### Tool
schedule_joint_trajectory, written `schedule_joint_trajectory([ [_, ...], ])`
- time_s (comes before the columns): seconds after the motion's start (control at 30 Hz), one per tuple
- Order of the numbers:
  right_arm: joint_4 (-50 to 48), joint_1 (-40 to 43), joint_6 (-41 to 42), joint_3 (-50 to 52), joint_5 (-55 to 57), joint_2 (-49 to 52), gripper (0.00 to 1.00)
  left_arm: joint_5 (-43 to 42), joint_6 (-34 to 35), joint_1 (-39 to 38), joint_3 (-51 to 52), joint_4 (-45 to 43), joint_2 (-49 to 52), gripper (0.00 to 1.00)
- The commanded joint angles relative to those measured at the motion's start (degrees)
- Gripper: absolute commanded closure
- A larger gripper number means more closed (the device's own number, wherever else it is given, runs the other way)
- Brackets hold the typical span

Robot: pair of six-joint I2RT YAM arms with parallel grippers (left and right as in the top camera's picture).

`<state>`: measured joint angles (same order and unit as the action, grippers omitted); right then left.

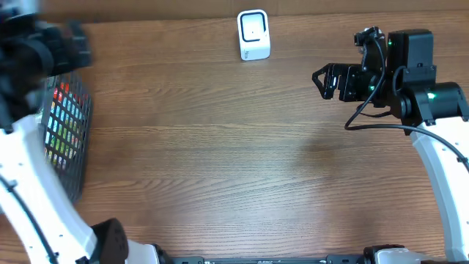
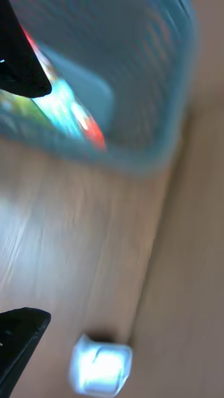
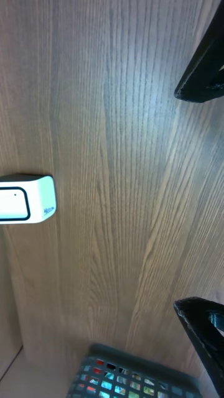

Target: Scan the item barcode

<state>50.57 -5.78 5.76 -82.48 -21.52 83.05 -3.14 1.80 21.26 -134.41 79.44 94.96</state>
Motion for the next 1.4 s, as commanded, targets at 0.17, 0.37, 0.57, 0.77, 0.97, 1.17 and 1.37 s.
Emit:
schedule_joint_trajectory([
  [0.17, 0.5, -0.3, 0.2, -1.1, -0.7, 0.0, 0.0, 4.3, 5.6, 20.4, 0.1, 5.1, 4.9, 0.06],
  [0.37, 3.1, -0.3, 0.2, -1.1, -0.6, 0.2, 0.0, 6.1, 3.1, 24.9, 2.0, 6.1, 12.1, 0.0],
  [0.57, 6.3, -0.3, 0.0, -1.1, -0.5, 1.9, 0.0, 7.4, 5.0, 25.0, 6.6, 7.9, 19.2, 0.0],
  [0.77, 6.1, -0.4, 0.0, -1.1, -0.5, 3.6, 0.0, 11.8, 9.1, 25.6, 18.9, 3.8, 20.1, 0.0],
  [0.97, 6.1, -0.4, 0.0, -1.1, -0.5, 4.6, 0.0, 12.4, 7.3, 25.6, 32.5, -6.8, 20.1, 0.0],
  [1.17, 6.6, -0.4, 0.0, -1.1, -0.5, 5.9, 0.0, 12.7, 0.1, 25.6, 39.0, -21.8, 20.1, 0.0],
  [1.37, 6.2, -0.4, 0.2, -1.1, -0.5, 6.4, 0.0, 12.7, -6.9, 25.6, 39.6, -30.4, 20.1, 0.0],
])
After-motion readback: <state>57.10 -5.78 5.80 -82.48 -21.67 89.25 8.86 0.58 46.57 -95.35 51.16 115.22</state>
